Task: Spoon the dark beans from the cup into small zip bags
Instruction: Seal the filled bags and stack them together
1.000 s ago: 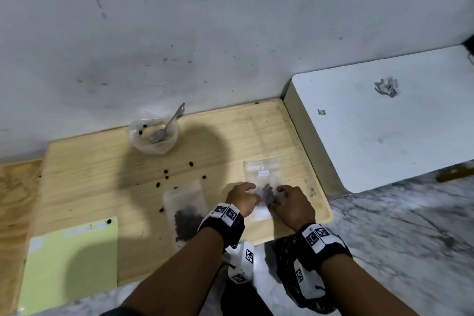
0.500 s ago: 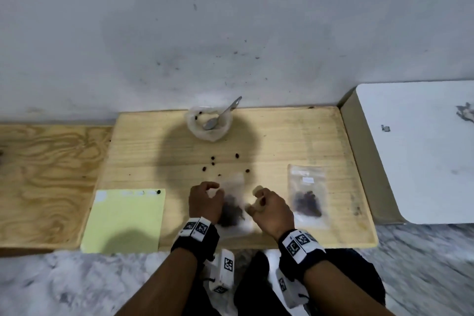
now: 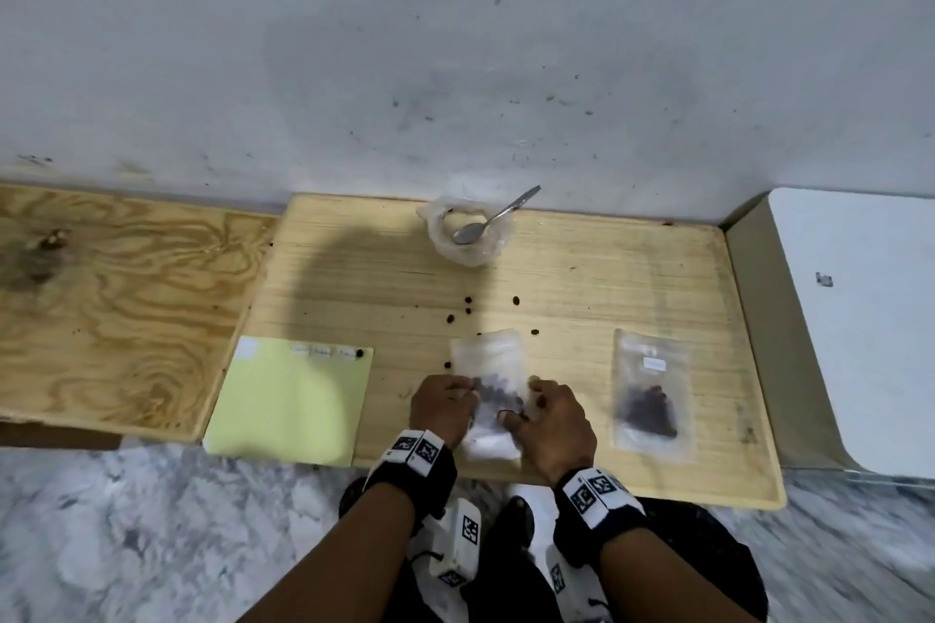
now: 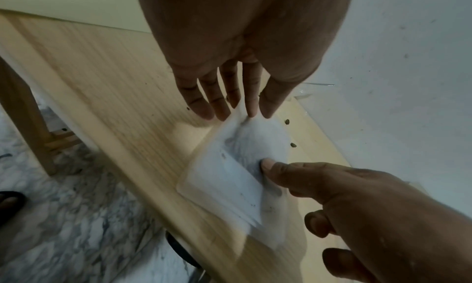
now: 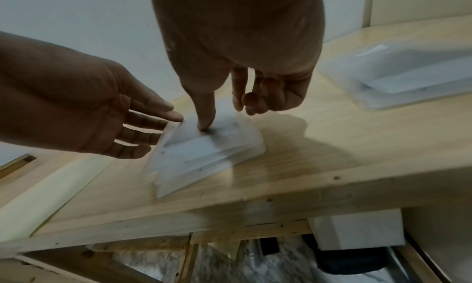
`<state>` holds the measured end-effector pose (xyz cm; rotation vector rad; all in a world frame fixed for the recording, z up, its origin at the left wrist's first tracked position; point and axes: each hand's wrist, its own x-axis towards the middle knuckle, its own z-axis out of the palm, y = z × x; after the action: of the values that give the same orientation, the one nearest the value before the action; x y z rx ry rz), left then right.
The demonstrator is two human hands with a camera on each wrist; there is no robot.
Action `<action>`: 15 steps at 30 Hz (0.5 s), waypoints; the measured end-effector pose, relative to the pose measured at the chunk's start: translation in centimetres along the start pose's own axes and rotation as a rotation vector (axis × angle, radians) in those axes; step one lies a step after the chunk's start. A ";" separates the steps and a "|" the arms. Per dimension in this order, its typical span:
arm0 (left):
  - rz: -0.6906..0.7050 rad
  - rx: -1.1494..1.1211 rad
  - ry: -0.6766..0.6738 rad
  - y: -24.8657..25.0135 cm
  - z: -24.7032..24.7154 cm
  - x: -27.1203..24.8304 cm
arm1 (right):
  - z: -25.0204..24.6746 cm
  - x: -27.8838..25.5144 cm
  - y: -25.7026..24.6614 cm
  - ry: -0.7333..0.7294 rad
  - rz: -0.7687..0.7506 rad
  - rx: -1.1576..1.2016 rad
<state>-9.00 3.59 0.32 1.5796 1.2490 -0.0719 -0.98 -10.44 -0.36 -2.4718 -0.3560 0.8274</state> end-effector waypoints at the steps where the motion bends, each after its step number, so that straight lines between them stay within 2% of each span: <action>1: 0.004 -0.007 0.005 -0.1 0.0 -0.1 | 0.0 -0.2 -0.1 0.009 0.002 -0.001; 8: 0.134 -0.158 0.003 0.3 0.3 -1.0 | -0.1 -0.5 0.3 0.008 0.017 0.089; 15: 0.204 -0.391 0.010 1.6 -1.6 -0.7 | -1.6 0.2 -0.2 0.143 -0.123 0.406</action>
<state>-8.98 4.48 2.51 1.3550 1.0290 0.2939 0.12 -10.78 0.73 -2.0926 -0.2566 0.5993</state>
